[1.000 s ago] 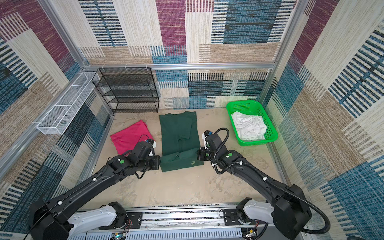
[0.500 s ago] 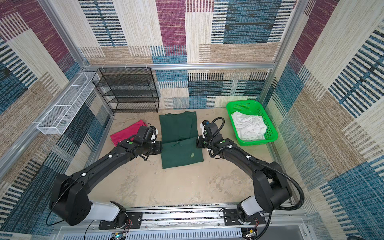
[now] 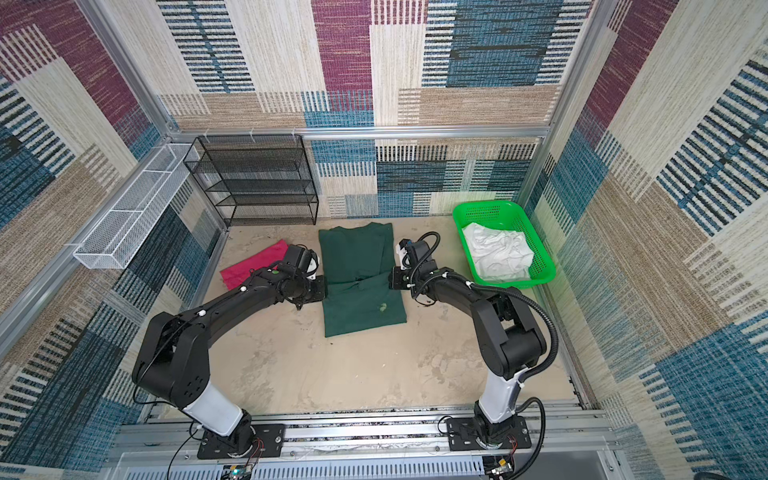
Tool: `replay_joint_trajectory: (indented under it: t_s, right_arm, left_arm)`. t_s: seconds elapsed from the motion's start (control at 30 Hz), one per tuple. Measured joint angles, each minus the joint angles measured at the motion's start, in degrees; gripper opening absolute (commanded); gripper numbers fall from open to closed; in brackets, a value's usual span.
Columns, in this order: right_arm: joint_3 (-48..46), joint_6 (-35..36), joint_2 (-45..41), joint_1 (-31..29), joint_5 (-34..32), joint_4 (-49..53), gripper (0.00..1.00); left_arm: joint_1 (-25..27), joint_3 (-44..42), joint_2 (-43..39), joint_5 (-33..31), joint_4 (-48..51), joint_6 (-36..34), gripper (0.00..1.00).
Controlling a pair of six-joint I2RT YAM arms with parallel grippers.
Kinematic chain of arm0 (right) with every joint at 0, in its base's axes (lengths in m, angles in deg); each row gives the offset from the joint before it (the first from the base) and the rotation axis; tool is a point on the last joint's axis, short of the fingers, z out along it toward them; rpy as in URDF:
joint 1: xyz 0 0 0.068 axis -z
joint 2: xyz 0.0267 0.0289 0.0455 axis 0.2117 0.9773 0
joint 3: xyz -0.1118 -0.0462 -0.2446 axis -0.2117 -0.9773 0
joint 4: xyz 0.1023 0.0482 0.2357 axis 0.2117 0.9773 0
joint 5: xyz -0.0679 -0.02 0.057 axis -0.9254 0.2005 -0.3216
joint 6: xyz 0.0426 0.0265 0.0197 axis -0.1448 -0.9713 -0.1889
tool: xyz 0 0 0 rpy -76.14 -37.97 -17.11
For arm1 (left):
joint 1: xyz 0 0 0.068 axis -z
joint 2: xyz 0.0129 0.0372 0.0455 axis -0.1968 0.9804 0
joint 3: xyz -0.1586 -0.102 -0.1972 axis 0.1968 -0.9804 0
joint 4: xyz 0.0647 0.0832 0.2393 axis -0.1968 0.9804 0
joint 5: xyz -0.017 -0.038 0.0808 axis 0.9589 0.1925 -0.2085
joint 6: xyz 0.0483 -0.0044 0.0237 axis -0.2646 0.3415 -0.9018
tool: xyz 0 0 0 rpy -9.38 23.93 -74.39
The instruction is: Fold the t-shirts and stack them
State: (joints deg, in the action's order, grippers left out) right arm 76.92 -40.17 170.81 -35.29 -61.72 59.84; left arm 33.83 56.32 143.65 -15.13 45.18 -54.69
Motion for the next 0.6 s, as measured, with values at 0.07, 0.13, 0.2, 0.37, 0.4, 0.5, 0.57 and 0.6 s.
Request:
replay_joint_trajectory:
  t_s: [0.07, 0.13, 0.2, 0.37, 0.4, 0.5, 0.57, 0.6]
  right_arm:
    - [0.8, 0.1, 1.5, 0.2, 0.6, -0.8, 0.00]
    - [1.4, 0.2, 3.1, 0.3, 0.8, -1.4, 0.00]
    - [2.3, 0.4, 4.9, 0.5, 1.1, -1.4, 0.00]
    - [3.4, 1.0, 7.1, 0.6, 1.0, -1.4, 0.00]
    - [3.7, 1.1, 7.3, 0.6, 0.9, -1.3, 0.01]
    - [4.7, 1.5, 7.8, 0.6, 0.5, -1.0, 0.08]
    - [5.3, 1.8, 7.8, 0.6, -0.9, -0.6, 0.15]
    - [5.3, 1.9, 7.6, 0.6, -0.9, -0.7, 0.25]
  left_arm:
    - [-0.4, 0.1, 1.3, 0.0, -0.7, 0.0, 0.00]
    - [-0.7, 0.2, 2.7, 0.0, -0.9, 0.0, 0.00]
    - [-1.0, 0.3, 4.1, 0.0, -1.6, 0.0, 0.00]
    - [-1.5, 1.4, 7.7, 0.0, -2.7, 0.0, 0.05]
    - [-1.6, 2.1, 8.5, 0.0, -2.7, 0.0, 0.08]
    - [-1.8, 3.9, 10.2, 0.0, -2.9, 0.0, 0.15]
    - [-2.0, 4.9, 10.8, 0.0, -2.9, 0.0, 0.20]
    - [-2.1, 5.2, 10.9, 0.0, -2.9, 0.0, 0.23]
